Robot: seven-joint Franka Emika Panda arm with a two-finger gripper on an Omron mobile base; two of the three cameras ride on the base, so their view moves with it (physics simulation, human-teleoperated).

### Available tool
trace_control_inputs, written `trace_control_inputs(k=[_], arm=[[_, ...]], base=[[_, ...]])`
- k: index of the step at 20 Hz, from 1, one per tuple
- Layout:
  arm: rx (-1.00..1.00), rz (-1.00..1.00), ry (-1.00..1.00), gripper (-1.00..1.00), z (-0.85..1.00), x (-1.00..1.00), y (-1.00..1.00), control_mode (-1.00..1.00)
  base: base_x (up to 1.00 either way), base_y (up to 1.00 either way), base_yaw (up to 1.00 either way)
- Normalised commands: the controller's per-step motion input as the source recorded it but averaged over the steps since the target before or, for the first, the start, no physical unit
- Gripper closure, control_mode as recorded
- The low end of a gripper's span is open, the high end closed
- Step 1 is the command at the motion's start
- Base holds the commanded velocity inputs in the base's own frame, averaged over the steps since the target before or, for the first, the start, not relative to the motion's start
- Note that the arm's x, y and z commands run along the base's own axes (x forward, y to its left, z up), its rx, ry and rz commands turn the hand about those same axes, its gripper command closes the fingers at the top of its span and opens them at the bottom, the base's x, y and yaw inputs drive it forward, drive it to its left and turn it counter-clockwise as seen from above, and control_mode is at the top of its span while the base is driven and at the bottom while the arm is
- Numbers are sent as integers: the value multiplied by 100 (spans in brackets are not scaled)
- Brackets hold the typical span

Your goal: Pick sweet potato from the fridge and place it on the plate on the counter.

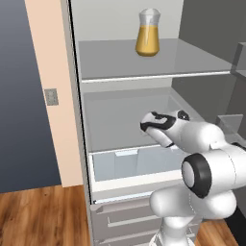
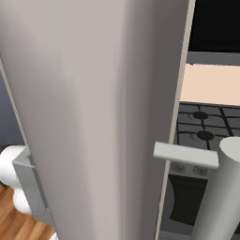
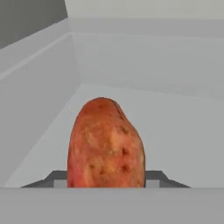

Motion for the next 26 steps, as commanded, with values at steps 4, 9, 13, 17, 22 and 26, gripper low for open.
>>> trace_control_inputs(k=[4, 9, 13, 17, 22, 26], arm=[[0, -10, 3, 100, 37, -100, -22, -100], [0, -13, 18, 100, 56, -88, -2, -100], [0, -10, 25, 100, 67, -73, -3, -100], [0, -9, 20, 100, 58, -71, 0, -100], [2, -2, 12, 100, 56, -48, 0, -100], [1, 0, 1, 100, 49, -64, 0, -100]], base=[[0, 0, 0], [0, 0, 0], [0, 0, 0], [0, 0, 0], [0, 0, 0], [0, 0, 0]])
